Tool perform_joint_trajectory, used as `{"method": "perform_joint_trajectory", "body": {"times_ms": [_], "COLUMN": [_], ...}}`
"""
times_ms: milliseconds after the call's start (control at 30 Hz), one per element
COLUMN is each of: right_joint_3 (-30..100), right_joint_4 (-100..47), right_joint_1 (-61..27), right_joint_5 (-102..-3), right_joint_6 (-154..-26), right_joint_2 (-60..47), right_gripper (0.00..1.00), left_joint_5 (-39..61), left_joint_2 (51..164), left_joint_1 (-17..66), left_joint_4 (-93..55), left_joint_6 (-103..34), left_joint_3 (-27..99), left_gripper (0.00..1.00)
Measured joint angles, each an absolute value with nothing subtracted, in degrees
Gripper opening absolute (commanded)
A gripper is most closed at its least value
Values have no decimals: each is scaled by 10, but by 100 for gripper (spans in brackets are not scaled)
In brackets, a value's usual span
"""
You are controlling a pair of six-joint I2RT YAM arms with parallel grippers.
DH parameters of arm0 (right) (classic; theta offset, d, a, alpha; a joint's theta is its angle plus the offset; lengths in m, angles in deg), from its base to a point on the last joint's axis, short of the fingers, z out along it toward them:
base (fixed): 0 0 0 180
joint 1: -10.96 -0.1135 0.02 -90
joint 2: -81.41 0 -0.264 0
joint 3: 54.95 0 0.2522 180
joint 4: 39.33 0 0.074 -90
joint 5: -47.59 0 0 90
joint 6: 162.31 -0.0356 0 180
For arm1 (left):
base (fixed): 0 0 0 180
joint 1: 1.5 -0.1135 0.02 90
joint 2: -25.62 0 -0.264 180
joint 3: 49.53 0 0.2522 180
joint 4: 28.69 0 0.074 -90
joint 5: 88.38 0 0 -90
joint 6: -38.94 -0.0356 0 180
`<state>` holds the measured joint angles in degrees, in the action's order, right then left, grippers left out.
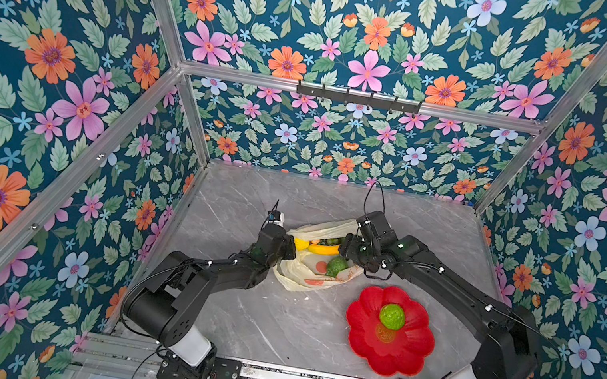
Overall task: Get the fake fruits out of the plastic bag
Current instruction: 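Move the right gripper back into the bag opening, then grasp the dark green fruit inside the bag with the right gripper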
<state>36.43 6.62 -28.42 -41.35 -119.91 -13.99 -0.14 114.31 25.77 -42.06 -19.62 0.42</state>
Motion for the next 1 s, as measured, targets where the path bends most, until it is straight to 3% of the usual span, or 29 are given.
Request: {"method": "perform_joint_trajectory", "body": {"times_ms": [333, 1000], "right_joint_3": [393, 386], "right_joint_4": [60, 45], "right_joint_1": [-282, -261], "right_joint_5": [-435, -467], "right_joint_6": [-1204, -1229], "right_joint_2": [-239, -285], "right_gripper": [76, 78], "left_joint_5": [-1, -1], "left_joint_2": [1142, 1142], "left_joint_1": [258, 258], "left_joint_4": [-420, -419], "left_joint_6": [-196, -196], "left_joint_3": [5, 6], "left_gripper": [10, 10]}}
